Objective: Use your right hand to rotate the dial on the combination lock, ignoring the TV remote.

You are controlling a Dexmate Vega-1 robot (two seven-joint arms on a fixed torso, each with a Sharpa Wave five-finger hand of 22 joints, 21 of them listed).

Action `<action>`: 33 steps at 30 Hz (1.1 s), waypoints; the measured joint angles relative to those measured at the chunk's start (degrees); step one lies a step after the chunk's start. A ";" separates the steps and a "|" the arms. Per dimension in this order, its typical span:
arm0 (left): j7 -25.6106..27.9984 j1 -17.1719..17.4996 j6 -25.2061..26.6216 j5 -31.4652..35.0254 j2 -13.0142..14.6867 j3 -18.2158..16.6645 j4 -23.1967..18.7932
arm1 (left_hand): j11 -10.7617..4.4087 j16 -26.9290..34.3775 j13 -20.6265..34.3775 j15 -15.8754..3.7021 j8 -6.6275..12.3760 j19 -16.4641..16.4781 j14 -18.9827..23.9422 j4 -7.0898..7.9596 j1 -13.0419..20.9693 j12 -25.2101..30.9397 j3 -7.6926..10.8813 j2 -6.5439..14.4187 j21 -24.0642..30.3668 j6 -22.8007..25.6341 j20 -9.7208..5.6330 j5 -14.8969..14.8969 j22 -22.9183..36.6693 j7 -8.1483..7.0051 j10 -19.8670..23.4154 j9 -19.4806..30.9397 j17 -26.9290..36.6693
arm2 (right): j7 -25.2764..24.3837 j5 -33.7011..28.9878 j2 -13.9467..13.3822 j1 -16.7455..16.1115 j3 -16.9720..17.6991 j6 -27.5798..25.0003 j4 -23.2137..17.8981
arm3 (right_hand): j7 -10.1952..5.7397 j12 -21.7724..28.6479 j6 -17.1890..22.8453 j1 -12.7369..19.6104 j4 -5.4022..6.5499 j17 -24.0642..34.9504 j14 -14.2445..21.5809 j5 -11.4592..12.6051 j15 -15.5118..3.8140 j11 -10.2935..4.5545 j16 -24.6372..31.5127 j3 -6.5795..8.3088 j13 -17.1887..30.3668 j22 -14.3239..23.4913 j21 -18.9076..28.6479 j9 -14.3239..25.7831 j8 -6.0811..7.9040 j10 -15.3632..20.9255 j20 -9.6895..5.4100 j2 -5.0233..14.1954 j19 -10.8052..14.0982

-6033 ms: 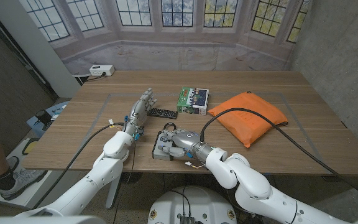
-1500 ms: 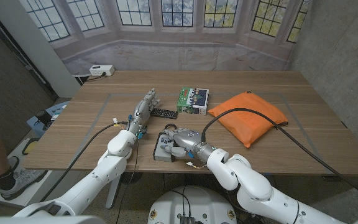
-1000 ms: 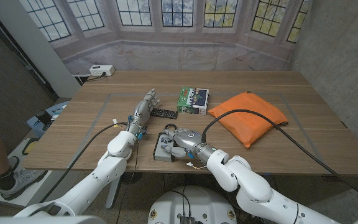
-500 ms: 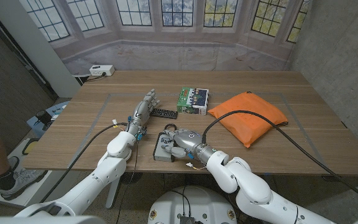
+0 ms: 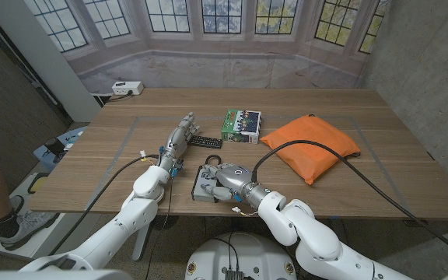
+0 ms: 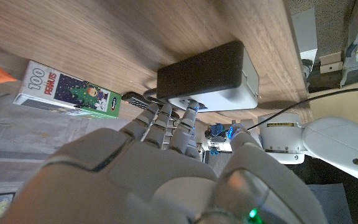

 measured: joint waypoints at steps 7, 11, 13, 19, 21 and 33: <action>-0.19 0.15 -0.61 -0.04 -0.12 -0.04 0.13 | 0.00 0.00 0.00 0.00 0.00 0.21 0.00 0.00 0.00 0.00 0.00 0.00 0.00 0.00 -0.21 0.00 0.00 0.00 0.00 0.00 0.00 | 0.00 -0.58 -0.14 -0.30 0.06 0.23 -0.26 | 0.09 -0.07 0.10 0.00 -0.06 0.16 0.06 0.00 0.06 0.00 0.00 0.05 0.00 0.00 0.00 0.00 0.00 -0.01 0.00 0.00 0.00; -0.23 0.16 -0.83 -0.05 -0.25 -0.04 0.33 | 0.00 0.00 0.00 0.00 0.00 0.21 0.00 0.00 -0.01 0.00 0.00 0.00 0.00 0.00 -0.21 0.00 0.00 0.00 0.00 0.00 0.00 | -0.11 -0.82 -0.34 -0.49 0.29 0.65 -0.59 | 0.09 -0.07 0.10 0.00 -0.06 0.16 0.06 0.00 0.06 0.00 0.00 0.05 0.00 0.00 0.00 0.00 0.00 -0.01 0.21 0.00 0.21; -0.24 0.16 -0.86 -0.05 -0.27 -0.04 0.34 | 0.00 0.00 0.00 0.00 0.00 0.21 0.00 0.00 0.00 0.00 0.00 0.00 0.00 0.00 -0.21 0.00 0.00 0.00 0.00 0.00 0.00 | -0.24 -0.98 -0.39 -0.53 0.36 0.88 -0.70 | 0.09 -0.07 0.10 0.00 -0.23 0.16 0.06 0.00 0.06 0.00 0.00 0.23 0.00 0.00 0.00 0.00 0.00 -0.01 0.21 0.00 0.21; -0.24 0.05 -0.86 0.01 -0.27 0.01 0.33 | 0.00 0.00 0.00 0.11 0.00 0.21 0.11 0.00 -0.01 0.00 0.00 -0.01 0.00 0.00 -0.21 0.00 0.00 0.00 0.00 0.00 0.00 | -0.48 -1.44 -0.63 -0.74 0.74 1.43 -1.26 | -0.21 -0.07 0.40 0.00 -0.30 0.15 0.31 0.00 -0.19 0.01 0.00 0.29 0.21 0.00 0.00 0.00 0.00 0.09 0.21 0.00 0.21; -0.20 -0.04 -0.86 0.06 -0.24 0.04 0.20 | 0.00 0.00 0.00 0.11 0.00 0.21 0.10 0.00 -0.01 0.00 0.00 -0.01 0.00 0.00 -0.21 0.00 0.00 0.00 0.00 0.00 0.00 | -0.60 -1.60 -0.71 -0.89 0.96 1.68 -1.55 | -0.21 -0.06 0.41 0.00 -0.30 0.15 0.35 0.00 -0.24 -0.67 0.00 0.29 0.23 0.00 0.00 0.00 0.00 0.88 0.21 0.00 0.20; 0.14 -0.20 -0.28 0.50 0.02 0.17 -0.45 | 0.00 0.00 0.00 0.11 0.00 0.21 0.10 0.00 -0.01 0.00 0.00 -0.01 0.00 0.00 -0.21 0.00 0.00 0.00 -0.01 0.31 0.00 | -1.54 -2.07 -0.78 -1.39 2.08 2.62 -2.49 | -0.51 -0.21 0.71 0.30 -0.53 0.15 0.58 -0.25 -0.01 -2.15 0.00 0.53 0.13 0.00 0.00 0.00 0.00 2.77 -0.02 -0.31 0.44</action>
